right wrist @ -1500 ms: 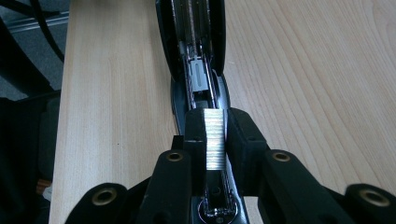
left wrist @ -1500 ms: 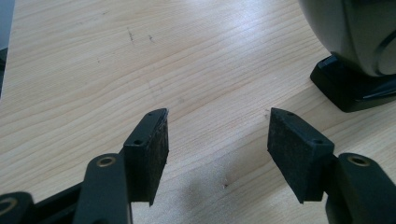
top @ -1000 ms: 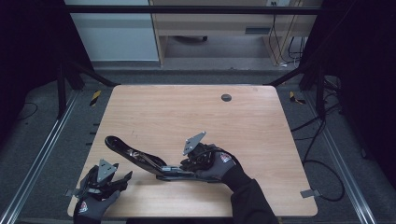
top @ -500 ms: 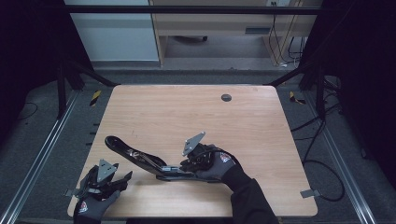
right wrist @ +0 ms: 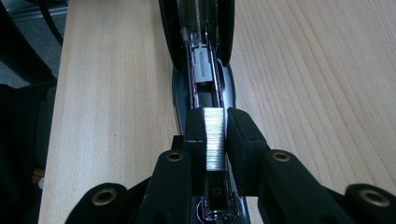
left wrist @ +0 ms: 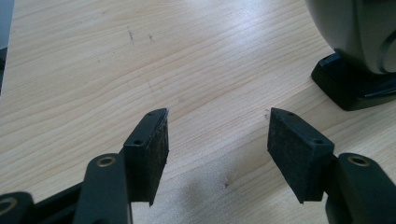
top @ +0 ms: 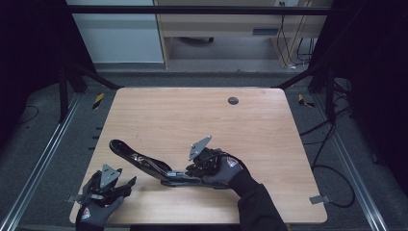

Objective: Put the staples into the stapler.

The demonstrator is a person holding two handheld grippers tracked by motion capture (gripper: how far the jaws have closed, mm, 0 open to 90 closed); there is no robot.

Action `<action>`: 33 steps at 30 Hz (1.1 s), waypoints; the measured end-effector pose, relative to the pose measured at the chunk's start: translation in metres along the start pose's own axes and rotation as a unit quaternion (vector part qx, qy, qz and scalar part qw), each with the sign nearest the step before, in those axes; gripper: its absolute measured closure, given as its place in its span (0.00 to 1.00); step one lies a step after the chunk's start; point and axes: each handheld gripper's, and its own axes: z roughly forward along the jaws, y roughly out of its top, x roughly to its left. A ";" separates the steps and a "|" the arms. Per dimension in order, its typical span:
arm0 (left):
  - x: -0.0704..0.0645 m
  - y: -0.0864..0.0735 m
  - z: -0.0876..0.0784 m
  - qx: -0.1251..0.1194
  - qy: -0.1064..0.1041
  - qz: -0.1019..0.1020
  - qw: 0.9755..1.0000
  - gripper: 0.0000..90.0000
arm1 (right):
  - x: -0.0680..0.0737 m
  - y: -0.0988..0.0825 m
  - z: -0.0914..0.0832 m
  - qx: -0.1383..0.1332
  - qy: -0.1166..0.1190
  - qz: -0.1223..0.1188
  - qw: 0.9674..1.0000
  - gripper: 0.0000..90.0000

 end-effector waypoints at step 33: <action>0.000 0.000 0.000 0.001 0.000 0.001 1.000 0.43 | 0.002 0.000 0.000 0.001 -0.004 -0.018 1.000 0.87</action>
